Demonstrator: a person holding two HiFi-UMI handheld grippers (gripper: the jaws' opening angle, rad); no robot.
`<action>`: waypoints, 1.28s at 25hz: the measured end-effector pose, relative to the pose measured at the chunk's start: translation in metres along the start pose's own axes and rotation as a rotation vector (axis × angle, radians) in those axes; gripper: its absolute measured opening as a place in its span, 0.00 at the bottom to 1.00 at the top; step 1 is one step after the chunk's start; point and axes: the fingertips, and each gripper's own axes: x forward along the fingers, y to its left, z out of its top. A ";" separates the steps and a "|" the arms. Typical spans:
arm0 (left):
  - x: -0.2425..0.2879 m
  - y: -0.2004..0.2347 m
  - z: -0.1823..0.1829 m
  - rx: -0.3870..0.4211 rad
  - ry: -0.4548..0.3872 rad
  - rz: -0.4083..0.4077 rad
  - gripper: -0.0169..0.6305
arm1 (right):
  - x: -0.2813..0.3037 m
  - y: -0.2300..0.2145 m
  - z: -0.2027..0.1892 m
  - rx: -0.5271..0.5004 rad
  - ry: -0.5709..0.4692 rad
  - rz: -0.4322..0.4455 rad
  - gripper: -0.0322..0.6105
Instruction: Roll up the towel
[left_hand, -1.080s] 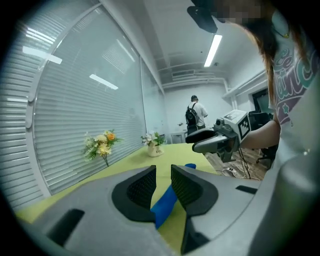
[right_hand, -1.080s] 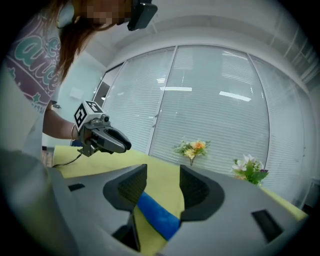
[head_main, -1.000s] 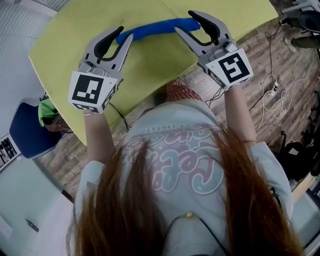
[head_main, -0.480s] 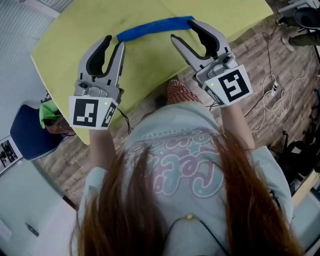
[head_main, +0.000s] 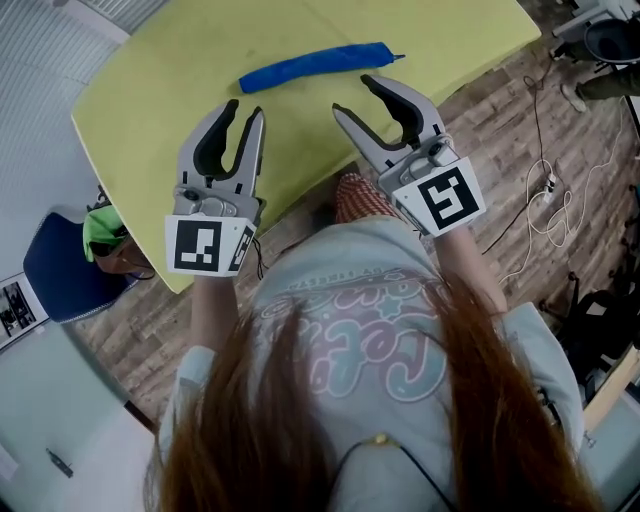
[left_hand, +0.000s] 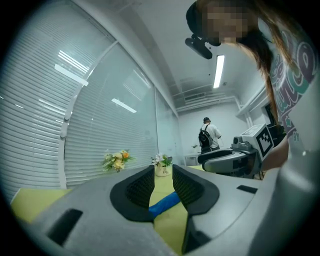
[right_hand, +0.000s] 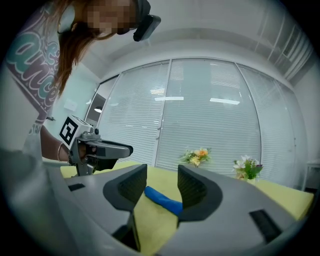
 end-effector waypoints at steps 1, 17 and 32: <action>0.000 -0.001 0.000 0.000 0.000 0.003 0.16 | 0.001 0.001 0.002 -0.001 -0.009 0.000 0.35; -0.001 -0.004 0.001 -0.032 -0.002 0.040 0.15 | 0.004 0.010 0.003 -0.016 0.000 0.002 0.14; 0.003 -0.010 0.003 -0.065 -0.014 0.056 0.06 | 0.010 0.018 0.004 -0.006 -0.021 0.016 0.06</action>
